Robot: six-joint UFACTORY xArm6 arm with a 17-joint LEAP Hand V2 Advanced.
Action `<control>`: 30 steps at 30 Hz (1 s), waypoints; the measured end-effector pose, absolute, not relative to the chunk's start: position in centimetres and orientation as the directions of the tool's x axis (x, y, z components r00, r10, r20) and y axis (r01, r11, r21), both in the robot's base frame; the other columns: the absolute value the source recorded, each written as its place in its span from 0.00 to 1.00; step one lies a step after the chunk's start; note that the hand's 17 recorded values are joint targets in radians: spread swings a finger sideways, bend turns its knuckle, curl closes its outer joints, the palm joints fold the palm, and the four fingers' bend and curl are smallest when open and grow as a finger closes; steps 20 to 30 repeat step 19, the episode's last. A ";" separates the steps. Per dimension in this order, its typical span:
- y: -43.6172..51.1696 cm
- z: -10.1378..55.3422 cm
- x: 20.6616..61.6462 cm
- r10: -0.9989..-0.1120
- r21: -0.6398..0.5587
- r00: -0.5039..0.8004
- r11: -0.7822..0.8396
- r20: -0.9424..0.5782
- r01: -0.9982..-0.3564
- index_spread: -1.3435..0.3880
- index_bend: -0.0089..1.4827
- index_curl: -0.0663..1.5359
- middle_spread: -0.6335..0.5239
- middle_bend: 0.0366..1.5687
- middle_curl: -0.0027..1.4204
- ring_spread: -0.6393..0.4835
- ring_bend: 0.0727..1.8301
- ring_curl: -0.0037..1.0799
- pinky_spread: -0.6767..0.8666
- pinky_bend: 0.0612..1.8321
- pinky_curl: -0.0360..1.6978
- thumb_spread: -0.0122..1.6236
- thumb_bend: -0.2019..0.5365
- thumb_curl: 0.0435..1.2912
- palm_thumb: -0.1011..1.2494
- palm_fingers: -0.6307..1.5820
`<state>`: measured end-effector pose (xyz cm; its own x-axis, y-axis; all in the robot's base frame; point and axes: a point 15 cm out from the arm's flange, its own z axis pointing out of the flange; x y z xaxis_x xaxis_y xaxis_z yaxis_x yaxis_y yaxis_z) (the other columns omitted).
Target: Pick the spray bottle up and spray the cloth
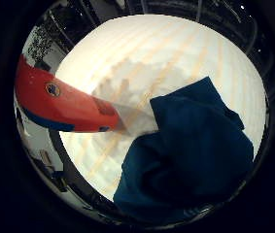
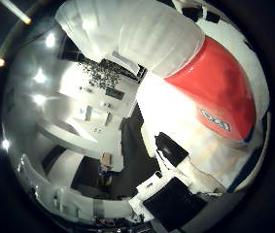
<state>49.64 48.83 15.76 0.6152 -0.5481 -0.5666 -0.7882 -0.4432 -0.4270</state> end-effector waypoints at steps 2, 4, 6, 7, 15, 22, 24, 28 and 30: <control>48.8 16.6 49.6 -0.541 -0.435 0.625 -0.448 -0.563 -0.781 0.67 0.12 0.30 0.65 0.17 0.24 0.73 0.28 0.24 0.74 0.22 0.33 0.63 0.24 0.29 0.58 0.34; 48.7 17.5 49.6 -0.532 -0.441 0.631 -0.452 -0.565 -0.775 0.67 0.12 0.29 0.65 0.17 0.24 0.73 0.27 0.23 0.74 0.22 0.32 0.63 0.24 0.29 0.58 0.34; 48.1 18.3 49.9 -0.534 -0.447 0.632 -0.447 -0.562 -0.775 0.67 0.11 0.28 0.66 0.16 0.24 0.74 0.26 0.23 0.74 0.22 0.31 0.63 0.24 0.28 0.58 0.34; 47.8 18.6 49.9 -0.535 -0.449 0.633 -0.446 -0.560 -0.774 0.67 0.11 0.27 0.66 0.15 0.24 0.74 0.26 0.23 0.74 0.22 0.30 0.63 0.24 0.28 0.57 0.34; 44.4 20.8 49.6 -0.550 -0.453 0.622 -0.426 -0.557 -0.783 0.68 0.12 0.25 0.65 0.13 0.25 0.75 0.23 0.22 0.73 0.21 0.26 0.64 0.24 0.28 0.57 0.36; 43.7 21.9 48.7 -0.549 -0.458 0.625 -0.426 -0.555 -0.780 0.68 0.12 0.25 0.65 0.12 0.25 0.75 0.23 0.22 0.73 0.21 0.24 0.64 0.24 0.27 0.57 0.37; 43.7 21.9 48.7 -0.549 -0.458 0.625 -0.426 -0.555 -0.780 0.68 0.12 0.25 0.65 0.12 0.25 0.75 0.23 0.22 0.73 0.21 0.24 0.64 0.24 0.27 0.57 0.37; 43.7 21.9 48.7 -0.549 -0.458 0.625 -0.426 -0.555 -0.780 0.68 0.12 0.25 0.65 0.12 0.25 0.75 0.23 0.22 0.73 0.21 0.24 0.64 0.24 0.27 0.57 0.37; 43.7 21.9 48.7 -0.549 -0.458 0.625 -0.426 -0.555 -0.780 0.68 0.12 0.25 0.65 0.12 0.25 0.75 0.23 0.22 0.73 0.21 0.24 0.64 0.24 0.27 0.57 0.37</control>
